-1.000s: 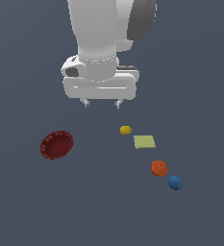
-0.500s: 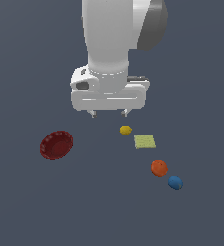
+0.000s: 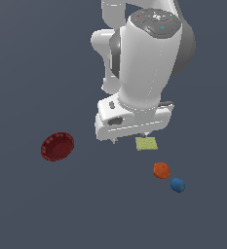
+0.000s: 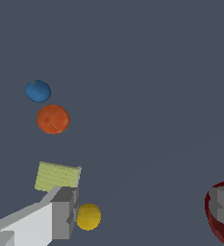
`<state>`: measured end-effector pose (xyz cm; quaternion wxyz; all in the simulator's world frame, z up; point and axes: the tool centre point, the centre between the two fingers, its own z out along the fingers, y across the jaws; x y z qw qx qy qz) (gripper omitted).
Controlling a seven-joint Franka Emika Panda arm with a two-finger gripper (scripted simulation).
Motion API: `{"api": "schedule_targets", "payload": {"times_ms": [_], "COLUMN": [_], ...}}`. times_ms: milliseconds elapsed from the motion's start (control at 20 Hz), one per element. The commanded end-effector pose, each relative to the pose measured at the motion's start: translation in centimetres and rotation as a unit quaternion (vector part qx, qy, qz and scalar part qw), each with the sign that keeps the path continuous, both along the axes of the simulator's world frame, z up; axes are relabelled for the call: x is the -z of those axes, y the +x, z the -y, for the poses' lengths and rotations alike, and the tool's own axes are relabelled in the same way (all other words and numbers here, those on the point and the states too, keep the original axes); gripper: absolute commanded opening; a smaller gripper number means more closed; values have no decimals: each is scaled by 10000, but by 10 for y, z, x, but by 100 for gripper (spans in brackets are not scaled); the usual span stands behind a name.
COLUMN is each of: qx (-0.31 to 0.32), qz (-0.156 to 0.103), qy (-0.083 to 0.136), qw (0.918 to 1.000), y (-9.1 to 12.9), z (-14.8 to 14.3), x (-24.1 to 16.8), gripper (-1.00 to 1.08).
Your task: Pick up a designated object from a clutter of objects.
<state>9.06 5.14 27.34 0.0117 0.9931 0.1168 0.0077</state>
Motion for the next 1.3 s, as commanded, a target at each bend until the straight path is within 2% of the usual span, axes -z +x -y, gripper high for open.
{"api": "schedule_targets", "payload": {"times_ms": [0,300,650,950,1250], "qx": [-290,-961,-1705,-2267,-2636], "qz": [-12,-40,-70,-93,-108], "qy": [-21,-44,-28,11,49], "qw": [9996,9954,9853,9739,9646], "y": [15,44,67,77,80], "z": [-19,-68,-125,-172,-203], "x": [13,49,97,140,172], "gripper": [100,100,100,100,100]}}
